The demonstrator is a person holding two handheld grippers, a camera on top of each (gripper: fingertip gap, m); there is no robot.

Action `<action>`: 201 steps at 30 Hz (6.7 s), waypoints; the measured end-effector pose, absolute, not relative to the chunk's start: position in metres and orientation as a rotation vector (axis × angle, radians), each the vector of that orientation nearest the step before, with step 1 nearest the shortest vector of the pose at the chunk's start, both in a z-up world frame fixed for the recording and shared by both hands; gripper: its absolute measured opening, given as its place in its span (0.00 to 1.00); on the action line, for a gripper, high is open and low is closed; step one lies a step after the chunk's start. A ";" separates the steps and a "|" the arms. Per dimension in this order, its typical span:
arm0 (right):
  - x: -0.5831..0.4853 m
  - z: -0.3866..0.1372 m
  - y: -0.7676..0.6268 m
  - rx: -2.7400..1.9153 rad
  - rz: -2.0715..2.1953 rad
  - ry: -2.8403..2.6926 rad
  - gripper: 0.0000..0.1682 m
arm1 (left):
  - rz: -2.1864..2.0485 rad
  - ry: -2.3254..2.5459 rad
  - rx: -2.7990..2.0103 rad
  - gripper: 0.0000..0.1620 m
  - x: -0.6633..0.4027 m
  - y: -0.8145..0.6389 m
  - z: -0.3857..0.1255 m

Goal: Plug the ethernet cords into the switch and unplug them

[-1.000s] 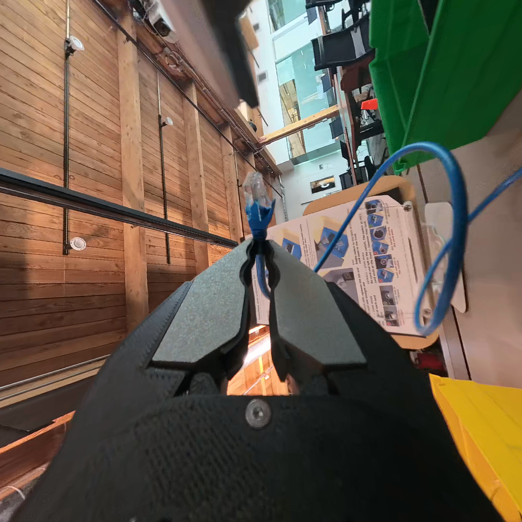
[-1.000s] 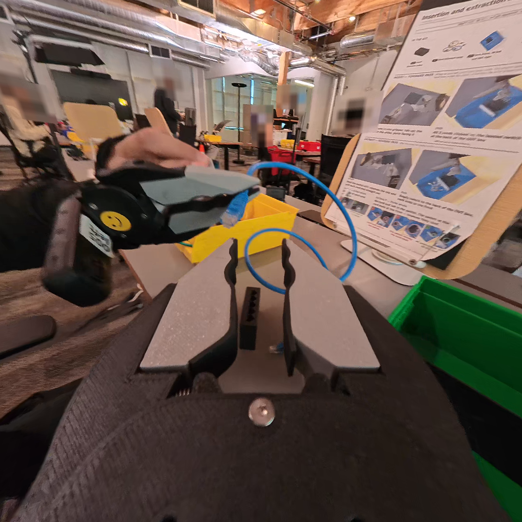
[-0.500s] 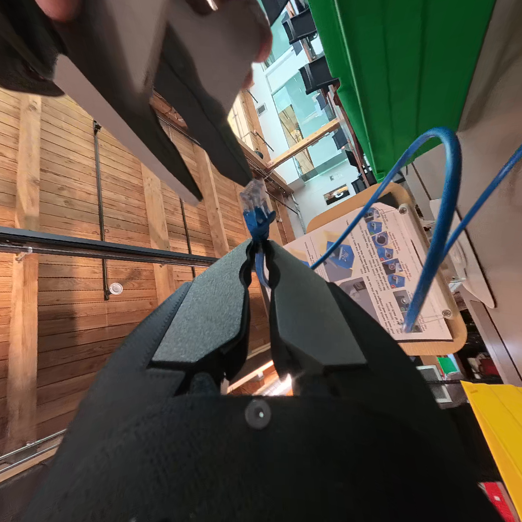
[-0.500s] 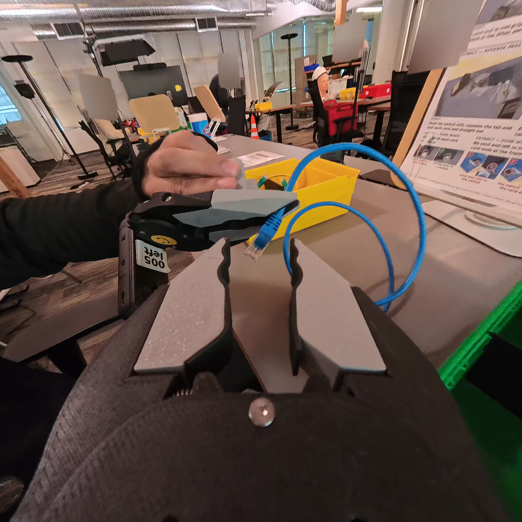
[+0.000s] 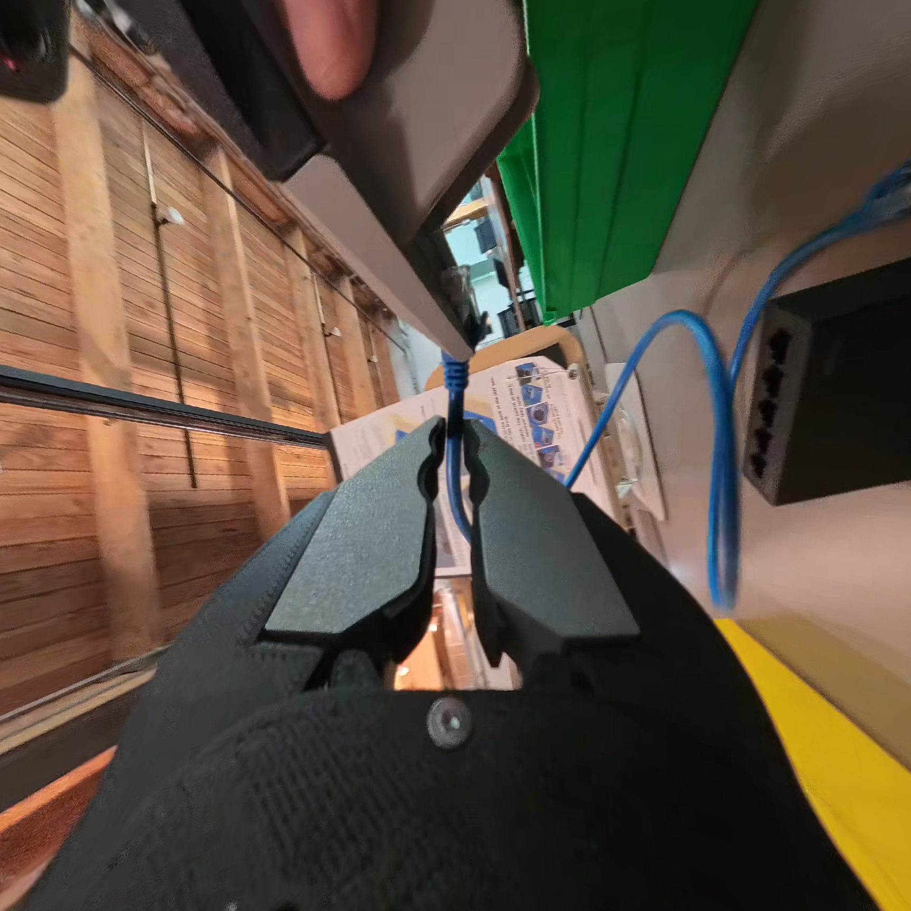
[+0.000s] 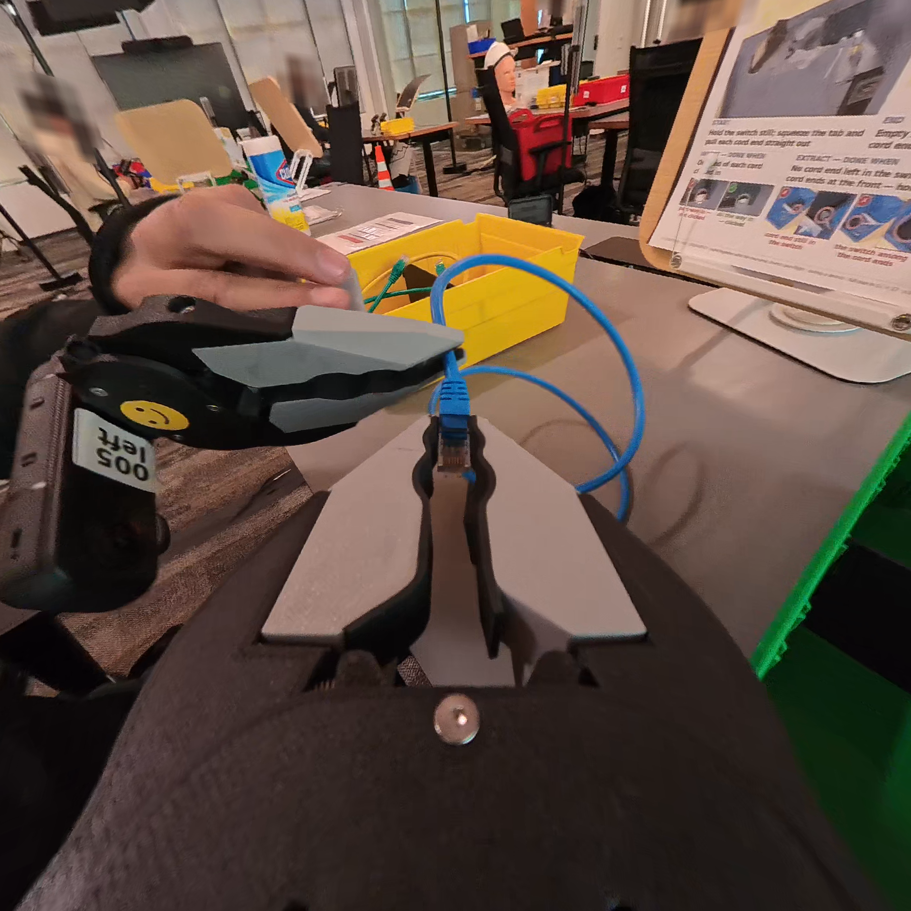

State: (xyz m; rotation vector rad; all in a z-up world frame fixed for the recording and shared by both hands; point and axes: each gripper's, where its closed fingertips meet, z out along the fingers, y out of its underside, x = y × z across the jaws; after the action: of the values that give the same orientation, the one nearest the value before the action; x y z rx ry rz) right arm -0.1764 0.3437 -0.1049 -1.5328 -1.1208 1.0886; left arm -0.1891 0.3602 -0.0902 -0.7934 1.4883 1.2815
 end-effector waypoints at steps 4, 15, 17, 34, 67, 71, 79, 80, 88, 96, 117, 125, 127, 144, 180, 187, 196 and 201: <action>-0.172 -0.107 0.358 -1.557 1.013 -1.068 0.05 | 1.195 1.431 -0.854 0.00 -0.196 0.353 -0.084; -0.152 -0.085 0.384 -1.518 0.978 -0.836 0.05 | 0.726 1.447 -1.484 0.10 -0.236 0.338 -0.158; -0.149 -0.082 0.386 -1.508 0.979 -0.812 0.05 | 0.590 1.455 -1.564 0.16 -0.239 0.343 -0.175; -0.144 -0.084 0.393 -1.518 0.993 -0.812 0.06 | 0.181 1.536 -1.889 0.24 -0.238 0.383 -0.226; -0.196 -0.165 0.370 -1.700 0.793 -1.129 0.05 | 0.098 0.954 -1.898 0.23 -0.249 0.346 -0.237; -0.200 -0.179 0.372 -1.731 0.759 -1.155 0.06 | 0.009 0.962 -1.913 0.20 -0.241 0.346 -0.237; -0.195 -0.193 0.378 -1.747 0.627 -1.227 0.06 | 0.075 0.965 -1.875 0.16 -0.254 0.350 -0.232; -0.194 -0.194 0.378 -1.749 0.628 -1.238 0.07 | 0.101 0.981 -1.856 0.16 -0.256 0.350 -0.229; -0.187 -0.194 0.365 -1.759 0.696 -1.328 0.17 | 0.373 1.116 -1.520 0.16 -0.265 0.327 -0.170; -0.191 -0.156 0.334 -1.451 0.712 -1.441 0.33 | 0.275 1.233 -1.375 0.16 -0.245 0.296 -0.157; -0.185 -0.127 0.243 -0.800 0.747 -1.698 0.15 | -0.201 1.345 -1.207 0.15 -0.198 0.226 -0.125; -0.188 -0.115 0.240 -0.774 0.854 -1.652 0.14 | -0.250 1.224 -1.223 0.17 -0.202 0.233 -0.117; -0.187 -0.111 0.235 -0.748 0.907 -1.634 0.14 | -0.238 1.187 -1.157 0.19 -0.198 0.232 -0.111; -0.189 -0.118 0.235 -0.781 0.897 -1.666 0.16 | -0.095 1.304 -1.186 0.16 -0.184 0.239 -0.122; -0.209 -0.142 0.352 -1.647 1.302 -0.996 0.05 | 0.298 1.218 -1.605 0.16 -0.260 0.313 -0.199; -0.178 -0.083 0.363 -1.428 1.766 -0.593 0.05 | -0.210 0.867 -1.857 0.16 -0.249 0.326 -0.208; -0.150 -0.056 0.380 -1.282 1.624 -0.430 0.05 | -0.033 1.005 -1.831 0.16 -0.241 0.332 -0.229; -0.158 -0.077 0.388 -1.379 1.535 -0.411 0.05 | -0.042 1.027 -1.825 0.16 -0.227 0.330 -0.230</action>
State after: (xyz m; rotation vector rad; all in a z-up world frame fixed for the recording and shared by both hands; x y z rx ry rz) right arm -0.1581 0.3882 -0.0774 -1.3789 -0.4108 1.5351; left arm -0.2270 0.3296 -0.2298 -1.8252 1.0266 -0.0417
